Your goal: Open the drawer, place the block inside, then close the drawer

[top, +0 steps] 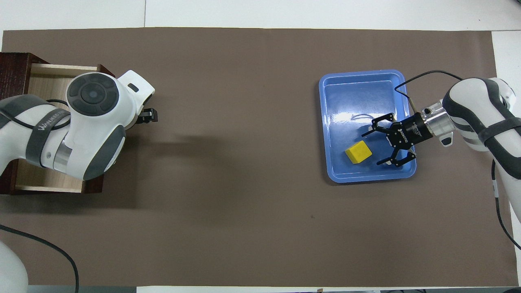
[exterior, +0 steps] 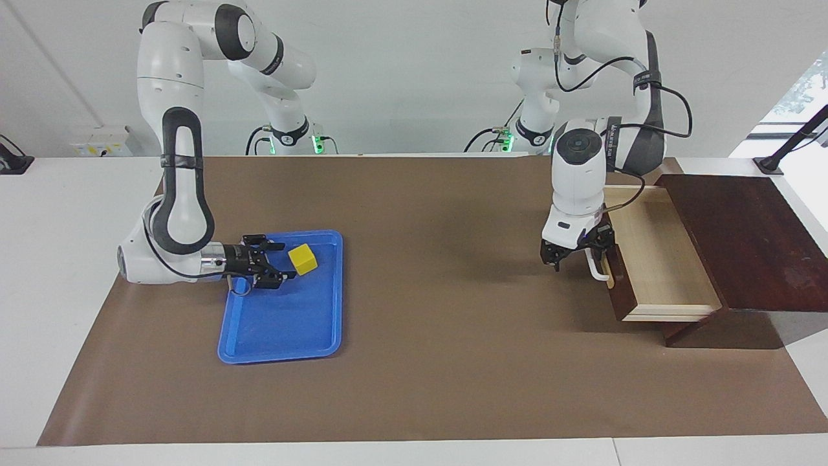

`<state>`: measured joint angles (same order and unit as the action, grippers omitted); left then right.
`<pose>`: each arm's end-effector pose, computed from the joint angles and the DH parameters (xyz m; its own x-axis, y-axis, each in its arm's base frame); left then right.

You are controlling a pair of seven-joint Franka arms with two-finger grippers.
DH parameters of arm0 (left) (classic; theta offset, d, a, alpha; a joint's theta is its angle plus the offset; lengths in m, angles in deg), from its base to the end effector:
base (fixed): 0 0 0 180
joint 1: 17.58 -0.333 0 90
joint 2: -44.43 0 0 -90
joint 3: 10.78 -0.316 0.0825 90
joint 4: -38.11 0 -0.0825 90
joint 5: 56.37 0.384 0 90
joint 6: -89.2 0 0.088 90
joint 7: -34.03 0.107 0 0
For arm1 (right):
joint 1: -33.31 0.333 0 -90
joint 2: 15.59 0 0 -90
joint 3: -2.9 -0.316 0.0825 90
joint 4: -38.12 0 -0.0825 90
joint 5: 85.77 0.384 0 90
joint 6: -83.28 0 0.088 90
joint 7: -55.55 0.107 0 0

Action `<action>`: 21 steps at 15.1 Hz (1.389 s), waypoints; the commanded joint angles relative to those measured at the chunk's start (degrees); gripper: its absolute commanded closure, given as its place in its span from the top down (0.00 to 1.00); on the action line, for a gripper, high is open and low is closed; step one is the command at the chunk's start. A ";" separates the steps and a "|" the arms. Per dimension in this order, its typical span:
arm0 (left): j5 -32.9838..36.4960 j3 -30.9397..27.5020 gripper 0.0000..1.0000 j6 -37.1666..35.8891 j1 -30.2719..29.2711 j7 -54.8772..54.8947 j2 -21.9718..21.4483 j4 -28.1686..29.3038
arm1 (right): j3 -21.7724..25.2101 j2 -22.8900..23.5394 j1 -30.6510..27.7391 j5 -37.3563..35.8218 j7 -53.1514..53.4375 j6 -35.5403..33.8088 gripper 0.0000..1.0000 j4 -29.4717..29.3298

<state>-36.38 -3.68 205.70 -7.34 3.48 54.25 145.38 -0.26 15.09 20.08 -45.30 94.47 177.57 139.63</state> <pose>0.5822 -0.1584 0.4244 0.9912 0.0578 0.1191 0.0873 -0.9616 -0.2603 0.5943 -0.0417 0.2474 0.2357 -0.5454 -0.8043 -0.9159 -0.4013 0.0037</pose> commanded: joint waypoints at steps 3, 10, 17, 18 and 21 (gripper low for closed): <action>-6.88 -0.43 1.00 -10.31 0.57 -2.40 0.72 -9.09 | -0.53 1.23 -0.04 2.25 2.82 -1.83 1.00 -2.46; -14.27 0.01 1.00 -14.28 2.15 -23.80 -1.39 -9.97 | -0.53 1.23 1.98 0.66 0.98 -1.66 1.00 -1.93; -15.77 0.19 1.00 -9.98 3.38 -49.76 -1.91 -7.52 | -0.44 1.14 2.07 0.58 -0.87 -1.04 0.91 -0.70; -16.12 0.10 1.00 -8.67 3.03 -52.65 -2.26 -6.82 | -0.44 1.14 2.07 0.58 -0.87 -1.13 0.74 -0.70; -16.22 0.10 1.00 -5.85 2.77 -59.79 -2.27 -6.37 | -0.44 1.14 2.07 0.58 -1.04 -1.13 0.02 -0.70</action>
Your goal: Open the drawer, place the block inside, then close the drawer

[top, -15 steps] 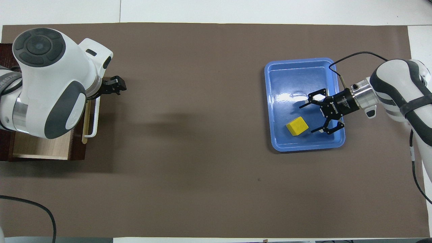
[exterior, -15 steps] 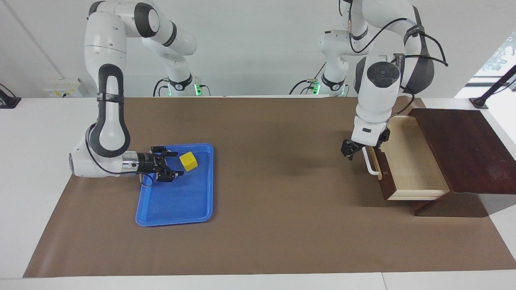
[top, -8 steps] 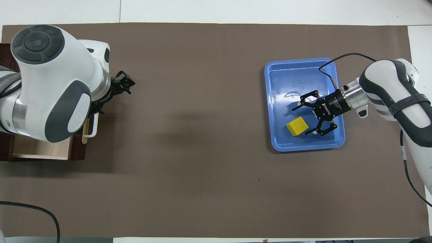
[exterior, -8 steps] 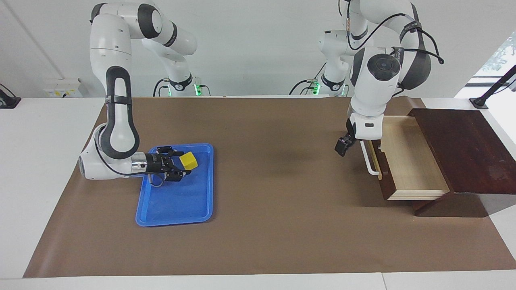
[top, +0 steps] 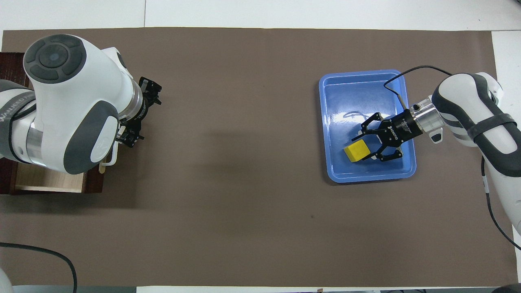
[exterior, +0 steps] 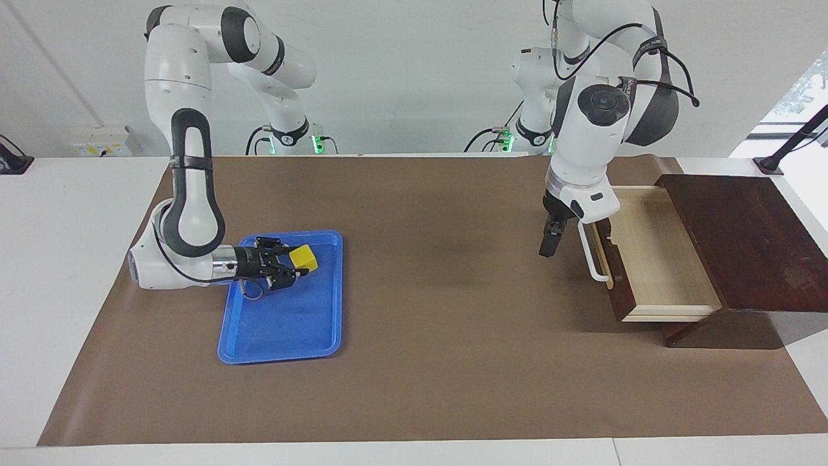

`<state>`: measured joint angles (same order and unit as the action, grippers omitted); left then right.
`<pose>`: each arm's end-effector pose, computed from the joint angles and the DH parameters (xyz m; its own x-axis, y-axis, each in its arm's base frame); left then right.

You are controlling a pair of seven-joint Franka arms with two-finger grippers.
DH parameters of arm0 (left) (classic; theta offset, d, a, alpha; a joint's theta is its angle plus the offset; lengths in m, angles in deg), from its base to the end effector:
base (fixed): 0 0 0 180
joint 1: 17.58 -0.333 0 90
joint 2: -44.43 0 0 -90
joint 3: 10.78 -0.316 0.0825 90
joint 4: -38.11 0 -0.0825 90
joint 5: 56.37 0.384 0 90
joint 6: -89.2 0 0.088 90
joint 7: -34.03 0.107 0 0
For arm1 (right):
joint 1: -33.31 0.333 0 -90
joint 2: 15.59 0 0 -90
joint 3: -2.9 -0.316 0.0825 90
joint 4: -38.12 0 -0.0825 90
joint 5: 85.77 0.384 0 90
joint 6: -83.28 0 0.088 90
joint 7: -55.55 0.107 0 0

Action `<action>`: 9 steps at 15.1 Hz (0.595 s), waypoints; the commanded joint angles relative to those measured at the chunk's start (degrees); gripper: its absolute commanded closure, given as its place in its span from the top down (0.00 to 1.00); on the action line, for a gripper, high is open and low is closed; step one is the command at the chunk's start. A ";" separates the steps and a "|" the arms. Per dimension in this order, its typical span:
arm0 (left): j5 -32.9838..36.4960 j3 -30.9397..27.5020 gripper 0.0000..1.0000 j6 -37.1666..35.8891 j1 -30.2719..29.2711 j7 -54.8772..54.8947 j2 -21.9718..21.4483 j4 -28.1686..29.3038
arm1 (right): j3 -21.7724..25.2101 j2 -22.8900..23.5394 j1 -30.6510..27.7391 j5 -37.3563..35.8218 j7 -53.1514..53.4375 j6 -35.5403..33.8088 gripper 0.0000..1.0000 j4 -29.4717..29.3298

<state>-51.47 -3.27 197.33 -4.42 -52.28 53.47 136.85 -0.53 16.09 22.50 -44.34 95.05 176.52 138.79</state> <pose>0.5749 -0.2057 0.4879 0.4339 0.8989 0.0612 0.9005 -0.4349 0.0030 0.5976 -0.0119 0.2438 0.2396 -0.5180 -0.8211 -0.8999 -0.4360 0.0124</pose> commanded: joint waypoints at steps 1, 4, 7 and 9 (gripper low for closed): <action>-1.13 -0.30 1.00 2.53 -0.16 -4.21 -1.48 2.24 | -0.17 0.05 -0.43 -0.39 -1.62 -0.07 0.00 0.06; -1.13 -0.31 1.00 2.53 -0.33 -4.91 -1.57 2.86 | -0.17 -0.30 -0.43 -0.39 -1.53 -0.07 0.00 -0.12; -1.13 -0.39 1.00 2.61 -0.42 -6.40 -1.57 2.95 | -0.26 -1.96 -0.26 -0.21 0.65 -0.16 0.00 -1.00; -1.48 -0.39 1.00 2.79 -0.51 -7.72 -1.57 2.95 | -0.52 -3.37 0.09 0.05 5.04 -0.42 0.00 -3.36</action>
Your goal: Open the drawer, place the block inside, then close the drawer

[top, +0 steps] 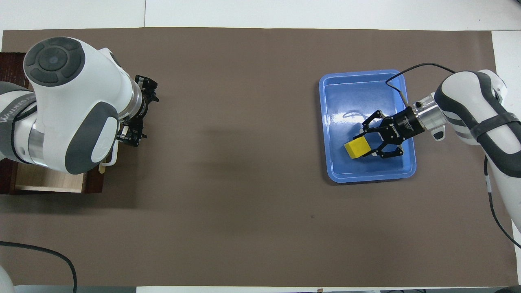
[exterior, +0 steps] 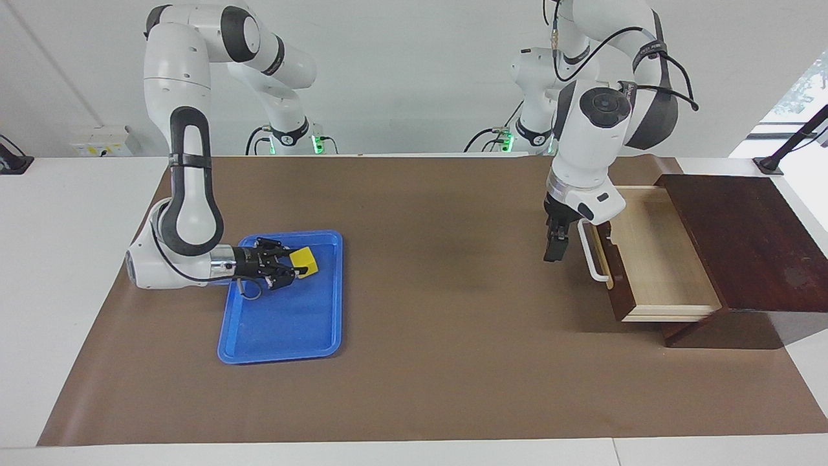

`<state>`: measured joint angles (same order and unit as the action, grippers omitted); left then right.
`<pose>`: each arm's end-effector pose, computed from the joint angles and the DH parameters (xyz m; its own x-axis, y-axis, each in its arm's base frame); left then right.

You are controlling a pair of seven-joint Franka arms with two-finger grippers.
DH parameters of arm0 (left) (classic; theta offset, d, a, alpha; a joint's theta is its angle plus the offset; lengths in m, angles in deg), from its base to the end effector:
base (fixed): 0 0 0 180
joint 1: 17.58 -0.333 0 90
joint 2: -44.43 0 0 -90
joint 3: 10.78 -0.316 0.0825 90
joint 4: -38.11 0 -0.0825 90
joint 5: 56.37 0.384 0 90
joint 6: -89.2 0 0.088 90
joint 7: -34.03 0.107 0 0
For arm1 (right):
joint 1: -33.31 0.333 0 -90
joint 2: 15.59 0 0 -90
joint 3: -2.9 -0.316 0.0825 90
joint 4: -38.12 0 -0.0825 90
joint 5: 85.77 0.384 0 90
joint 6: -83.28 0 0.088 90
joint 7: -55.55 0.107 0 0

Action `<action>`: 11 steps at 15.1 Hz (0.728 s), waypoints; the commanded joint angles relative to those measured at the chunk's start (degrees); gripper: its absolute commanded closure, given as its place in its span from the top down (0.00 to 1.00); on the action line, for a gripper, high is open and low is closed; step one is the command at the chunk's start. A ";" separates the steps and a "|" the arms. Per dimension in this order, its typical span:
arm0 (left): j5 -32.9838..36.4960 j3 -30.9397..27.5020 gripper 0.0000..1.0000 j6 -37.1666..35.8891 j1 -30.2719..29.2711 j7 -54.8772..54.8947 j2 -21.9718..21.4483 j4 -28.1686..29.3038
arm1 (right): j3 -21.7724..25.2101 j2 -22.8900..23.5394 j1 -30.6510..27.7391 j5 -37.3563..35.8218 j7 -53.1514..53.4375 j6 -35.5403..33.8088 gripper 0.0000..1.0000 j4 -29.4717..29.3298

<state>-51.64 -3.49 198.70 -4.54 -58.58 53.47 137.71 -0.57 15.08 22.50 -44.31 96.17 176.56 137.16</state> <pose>0.5762 -0.2030 0.4827 0.3272 0.9432 0.0575 0.9443 -0.3287 0.0184 0.6077 -0.0133 0.2647 0.2590 -0.5322 -0.8060 -0.9052 -0.4248 -0.0103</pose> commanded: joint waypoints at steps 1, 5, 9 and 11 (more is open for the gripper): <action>-1.30 -0.17 1.00 2.12 -0.91 -2.04 -1.57 2.43 | -0.74 -3.06 0.53 0.46 7.24 -0.73 0.00 -3.31; -2.18 -0.17 1.00 4.58 -1.17 -2.66 -2.27 4.28 | -3.82 -3.33 4.12 4.76 26.21 0.84 0.00 -10.51; -2.18 -0.17 1.00 7.56 -1.00 -2.75 -3.06 6.90 | -3.91 -4.73 12.64 8.37 36.79 9.79 0.00 -12.11; -2.27 -0.09 1.00 8.71 -1.00 -2.66 -4.03 8.67 | -3.91 -5.09 17.56 8.46 39.70 15.15 0.00 -12.20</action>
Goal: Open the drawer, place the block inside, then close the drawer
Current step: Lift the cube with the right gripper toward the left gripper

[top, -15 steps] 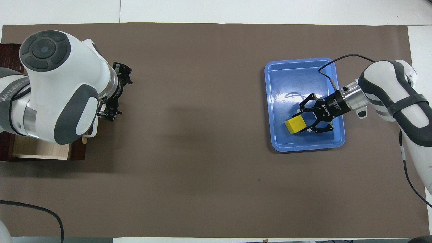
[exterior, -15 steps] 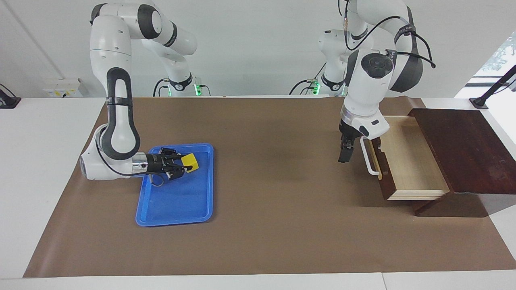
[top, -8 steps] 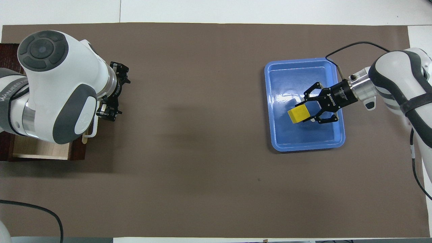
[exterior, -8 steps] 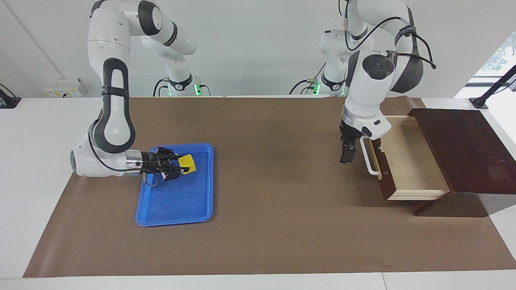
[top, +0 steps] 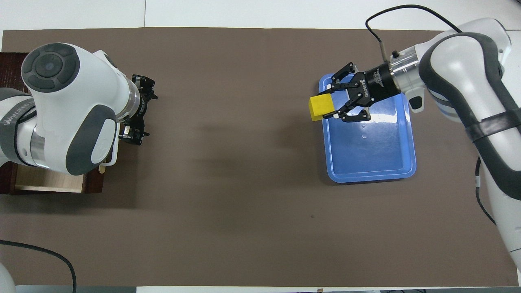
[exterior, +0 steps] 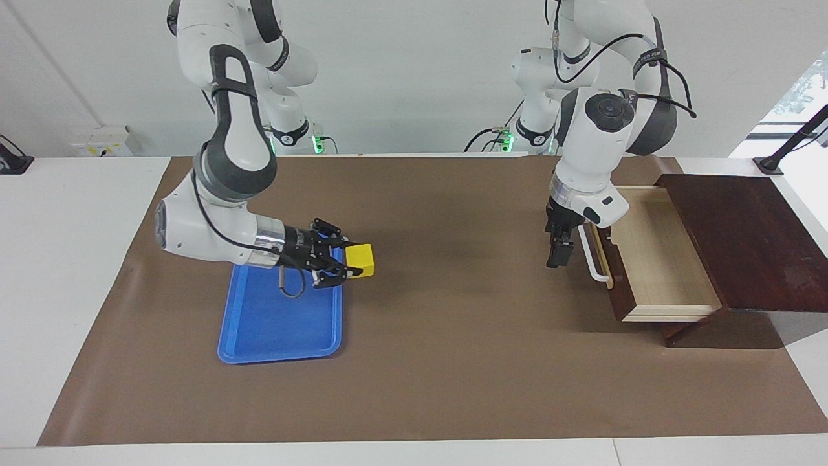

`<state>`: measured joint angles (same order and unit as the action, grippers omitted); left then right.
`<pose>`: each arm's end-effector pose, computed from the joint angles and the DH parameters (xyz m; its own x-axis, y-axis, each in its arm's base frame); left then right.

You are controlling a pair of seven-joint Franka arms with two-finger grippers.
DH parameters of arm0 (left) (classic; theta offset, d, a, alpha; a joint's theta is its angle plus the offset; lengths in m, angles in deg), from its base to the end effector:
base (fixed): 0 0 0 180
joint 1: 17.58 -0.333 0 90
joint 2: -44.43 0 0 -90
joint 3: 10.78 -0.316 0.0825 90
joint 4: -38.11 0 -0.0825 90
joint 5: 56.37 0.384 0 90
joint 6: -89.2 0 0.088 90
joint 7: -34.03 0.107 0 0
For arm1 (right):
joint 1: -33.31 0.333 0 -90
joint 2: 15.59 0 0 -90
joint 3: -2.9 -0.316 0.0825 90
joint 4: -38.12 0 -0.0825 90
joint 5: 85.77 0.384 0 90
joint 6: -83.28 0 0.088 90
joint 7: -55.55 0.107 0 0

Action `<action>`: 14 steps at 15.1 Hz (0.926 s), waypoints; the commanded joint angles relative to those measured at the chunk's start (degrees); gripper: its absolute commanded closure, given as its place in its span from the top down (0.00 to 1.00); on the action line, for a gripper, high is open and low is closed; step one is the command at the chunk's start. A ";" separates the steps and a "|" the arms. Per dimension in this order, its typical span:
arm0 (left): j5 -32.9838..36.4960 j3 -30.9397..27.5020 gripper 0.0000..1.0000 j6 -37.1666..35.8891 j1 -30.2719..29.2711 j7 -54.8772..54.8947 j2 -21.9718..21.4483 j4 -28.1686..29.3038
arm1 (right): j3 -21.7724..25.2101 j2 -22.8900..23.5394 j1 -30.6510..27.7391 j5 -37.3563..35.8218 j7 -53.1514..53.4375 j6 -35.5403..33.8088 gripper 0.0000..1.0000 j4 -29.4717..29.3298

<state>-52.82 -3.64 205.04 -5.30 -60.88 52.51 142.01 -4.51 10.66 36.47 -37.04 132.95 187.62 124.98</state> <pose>0.5756 -0.1958 0.4669 0.2717 0.9618 0.0340 0.9592 -0.2735 0.0713 0.6610 0.1720 0.4172 0.0334 -0.6456 -0.7629 -0.9880 -0.1367 0.0724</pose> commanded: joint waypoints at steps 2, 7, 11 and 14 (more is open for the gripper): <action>-6.33 -0.03 1.00 2.64 -0.33 -3.06 -3.08 4.29 | 0.03 -0.76 8.42 1.11 4.16 9.54 0.00 -0.20; -14.00 -0.03 1.00 5.62 1.60 -6.94 -1.67 4.55 | 0.03 -0.68 15.72 1.11 10.21 20.27 0.00 -0.11; -17.52 0.06 1.00 9.04 3.88 -8.88 -1.23 4.90 | 0.03 -0.59 16.70 1.81 10.40 21.52 0.00 -0.02; -20.86 0.06 1.00 14.05 6.78 -10.37 -0.18 4.82 | 0.03 -0.59 16.79 1.81 9.87 21.79 0.00 -0.11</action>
<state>-71.51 -2.87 215.33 -1.08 -69.55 52.05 145.90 -4.55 10.39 53.31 -36.94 142.99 208.80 124.86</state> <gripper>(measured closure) 0.000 0.449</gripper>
